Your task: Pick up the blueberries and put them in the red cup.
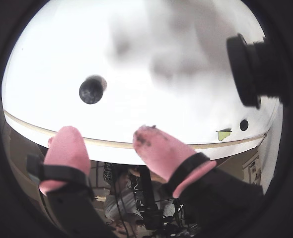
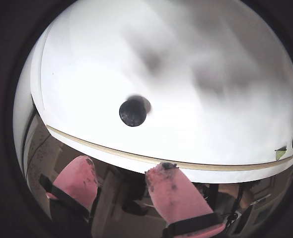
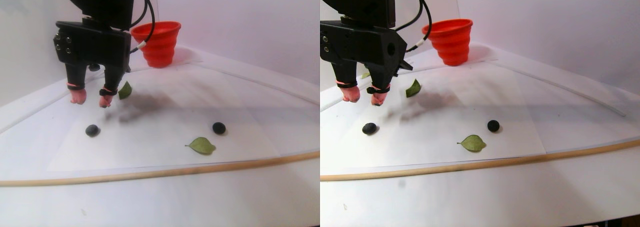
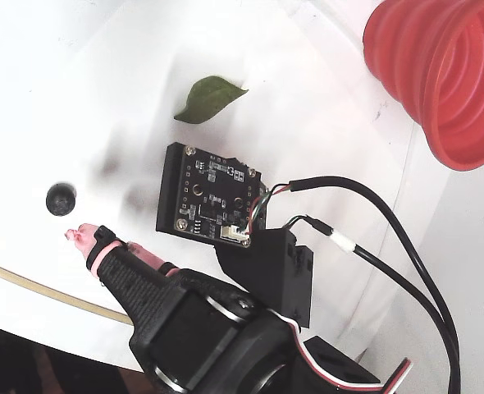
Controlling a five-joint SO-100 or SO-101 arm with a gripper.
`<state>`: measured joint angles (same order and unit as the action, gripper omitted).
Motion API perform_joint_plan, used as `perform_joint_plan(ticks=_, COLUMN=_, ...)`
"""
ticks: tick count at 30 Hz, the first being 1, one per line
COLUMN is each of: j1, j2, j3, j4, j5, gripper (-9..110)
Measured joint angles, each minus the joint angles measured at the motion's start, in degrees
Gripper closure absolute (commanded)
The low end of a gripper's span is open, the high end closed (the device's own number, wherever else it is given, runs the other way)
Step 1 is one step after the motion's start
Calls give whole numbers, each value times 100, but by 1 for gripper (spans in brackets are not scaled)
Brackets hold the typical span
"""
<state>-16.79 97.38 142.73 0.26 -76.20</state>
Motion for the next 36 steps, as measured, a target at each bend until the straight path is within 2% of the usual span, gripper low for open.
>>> perform_joint_plan(ticks=36, j1=-79, j2=-1635, j3=-404, j4=-1415, j5=-343, gripper=81)
